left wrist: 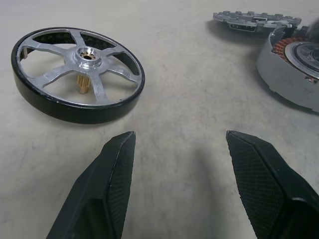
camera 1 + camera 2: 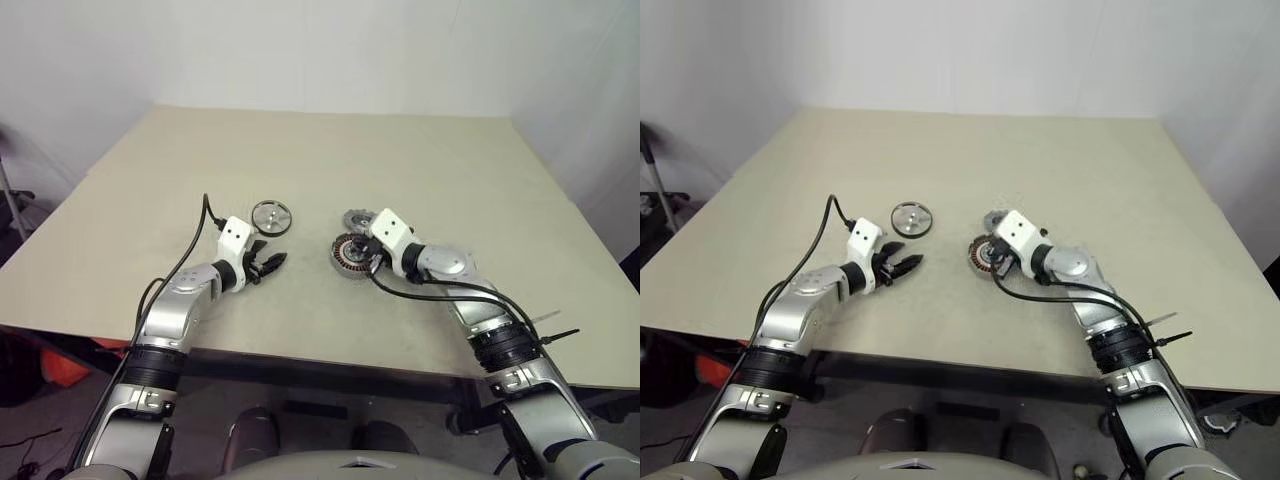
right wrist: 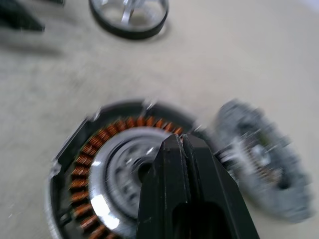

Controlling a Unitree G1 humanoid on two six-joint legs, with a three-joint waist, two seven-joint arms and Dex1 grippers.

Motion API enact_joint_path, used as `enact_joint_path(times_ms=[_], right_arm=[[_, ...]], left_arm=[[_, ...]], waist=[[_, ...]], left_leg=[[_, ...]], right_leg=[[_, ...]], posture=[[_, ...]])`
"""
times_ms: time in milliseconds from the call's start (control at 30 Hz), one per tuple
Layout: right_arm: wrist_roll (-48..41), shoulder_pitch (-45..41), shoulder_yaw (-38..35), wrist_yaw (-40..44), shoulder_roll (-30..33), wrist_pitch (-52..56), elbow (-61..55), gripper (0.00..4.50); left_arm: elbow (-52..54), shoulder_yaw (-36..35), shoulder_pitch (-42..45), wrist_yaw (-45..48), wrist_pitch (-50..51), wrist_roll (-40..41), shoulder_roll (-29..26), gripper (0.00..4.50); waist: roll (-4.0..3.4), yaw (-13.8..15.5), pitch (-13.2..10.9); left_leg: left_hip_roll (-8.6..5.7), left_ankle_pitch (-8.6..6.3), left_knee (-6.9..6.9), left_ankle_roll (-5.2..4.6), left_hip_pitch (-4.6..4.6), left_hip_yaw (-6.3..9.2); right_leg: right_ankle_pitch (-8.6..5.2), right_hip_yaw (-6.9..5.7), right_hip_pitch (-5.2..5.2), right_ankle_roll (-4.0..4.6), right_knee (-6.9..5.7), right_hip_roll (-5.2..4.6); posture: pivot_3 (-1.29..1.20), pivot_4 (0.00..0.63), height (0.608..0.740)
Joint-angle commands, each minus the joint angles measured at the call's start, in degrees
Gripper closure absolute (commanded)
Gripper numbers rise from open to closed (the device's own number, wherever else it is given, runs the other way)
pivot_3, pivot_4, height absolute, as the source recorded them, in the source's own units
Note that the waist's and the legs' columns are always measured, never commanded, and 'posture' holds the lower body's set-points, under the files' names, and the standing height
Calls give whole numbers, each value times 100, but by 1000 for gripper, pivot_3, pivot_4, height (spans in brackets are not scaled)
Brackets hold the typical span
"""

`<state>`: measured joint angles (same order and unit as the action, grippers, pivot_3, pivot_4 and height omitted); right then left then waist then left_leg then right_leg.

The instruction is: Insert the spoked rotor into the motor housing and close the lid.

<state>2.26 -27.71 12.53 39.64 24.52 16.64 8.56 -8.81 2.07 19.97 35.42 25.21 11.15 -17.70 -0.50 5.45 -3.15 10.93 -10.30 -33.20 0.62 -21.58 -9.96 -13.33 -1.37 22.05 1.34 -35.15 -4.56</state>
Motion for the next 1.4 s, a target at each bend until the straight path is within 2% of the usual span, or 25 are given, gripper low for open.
enact_joint_path(times_ms=[33, 200, 400, 533, 700, 967, 1133, 1400], right_arm=[[-113, -206, -179, 64, 83, 62, -503, 4461], [-99, 17, -69, 106, 13, 153, -446, 4461], [262, 245, 304, -41, -159, -88, 455, 4461], [-149, 233, -22, 217, -32, 107, -350, 4461], [-218, 80, -166, 303, 191, 222, -864, 4461], [-224, -13, -185, 300, 268, 283, -993, 4461], [-241, 11, -212, 267, 290, 297, -1013, 4461], [-259, -42, -210, 263, 306, 280, -998, 4461]], left_arm=[[68, -54, 74, -34, -126, 40, 10, 1450], [80, -52, 51, -50, -131, 35, 13, 1450], [30, -79, 54, -22, -172, 37, -33, 1450], [292, -163, -142, -130, -91, 106, -3, 1450], [384, -140, -327, -187, -39, 140, 45, 1450], [256, -949, -90, -800, 497, 772, 369, 1450], [-404, -1789, 327, -1581, 806, 1154, 576, 1450], [-1950, -2154, 1170, -1741, 435, 1297, 812, 1450]], waist=[[0, 1, 0], [0, 1, 0], [0, -17, 3], [3, -9, 4], [2, -1, 3], [2, -3, 3], [3, -2, 3], [4, 41, 3]], left_leg=[[1, 0, 0, 0, 0, 0], [1, -1, 0, -1, 0, 0], [0, -1, 0, -2, 5, -1], [1, -5, 1, -7, 24, -1], [1, -5, 1, -8, 10, 0], [1, -5, 1, -8, 11, 0], [0, -5, 0, -8, 9, 0], [-4, -5, -3, -9, 4, 3]], right_leg=[[0, 0, 0, 0, 0, 1], [0, 0, 0, 1, 1, 1], [0, 1, -2, 1, -3, 0], [-1, 3, -19, 0, -5, 0], [-1, 2, -7, 0, -3, 1], [-1, 2, -5, 0, -6, 1], [-1, 2, -5, 0, -7, 1], [-1, -1, -8, 0, -3, -1]], posture=[[0, 0, 740], [0, 0, 740], [0, 0, 740], [0, 0, 740], [0, 0, 740], [0, 0, 740], [0, 0, 740], [0, 0, 740]])
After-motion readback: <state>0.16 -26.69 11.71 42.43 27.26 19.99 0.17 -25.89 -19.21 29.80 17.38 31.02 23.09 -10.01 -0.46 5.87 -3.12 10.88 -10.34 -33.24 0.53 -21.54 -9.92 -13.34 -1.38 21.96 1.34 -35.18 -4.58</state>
